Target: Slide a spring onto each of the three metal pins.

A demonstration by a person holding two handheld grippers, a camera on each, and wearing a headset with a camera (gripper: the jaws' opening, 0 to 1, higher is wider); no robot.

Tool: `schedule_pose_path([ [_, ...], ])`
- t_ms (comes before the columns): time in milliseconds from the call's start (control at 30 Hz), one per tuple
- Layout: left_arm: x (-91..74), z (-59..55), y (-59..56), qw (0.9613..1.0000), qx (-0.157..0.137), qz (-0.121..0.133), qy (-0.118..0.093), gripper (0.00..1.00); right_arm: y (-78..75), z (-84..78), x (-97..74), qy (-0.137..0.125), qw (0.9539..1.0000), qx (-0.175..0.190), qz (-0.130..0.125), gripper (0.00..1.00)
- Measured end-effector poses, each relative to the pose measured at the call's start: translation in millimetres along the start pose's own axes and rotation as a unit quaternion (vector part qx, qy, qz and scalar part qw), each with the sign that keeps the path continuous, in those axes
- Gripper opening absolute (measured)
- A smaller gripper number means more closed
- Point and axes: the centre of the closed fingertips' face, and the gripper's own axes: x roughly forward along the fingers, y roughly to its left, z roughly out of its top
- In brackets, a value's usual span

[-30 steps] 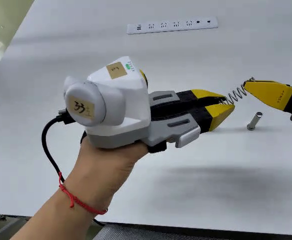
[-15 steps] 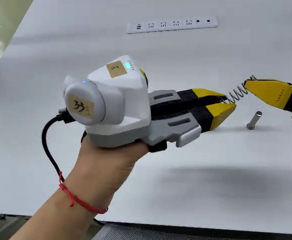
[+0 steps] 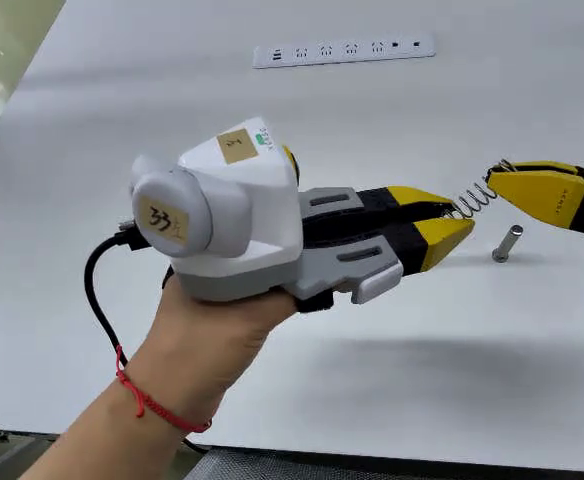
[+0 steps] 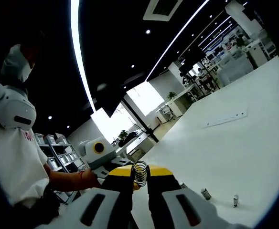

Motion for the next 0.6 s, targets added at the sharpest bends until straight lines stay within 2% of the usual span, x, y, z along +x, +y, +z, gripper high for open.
schedule_pose_path([
  [300,2.7,-3.6,-4.8,0.9998,0.012,-0.010,0.010,0.11,3.7,-1.1,1.5,0.027,0.9993,-0.028,0.002,0.12],
  [600,3.2,-5.4,-7.6,0.9997,0.015,-0.016,0.014,0.11,8.7,-3.1,2.4,0.059,0.9958,-0.069,0.002,0.12],
])
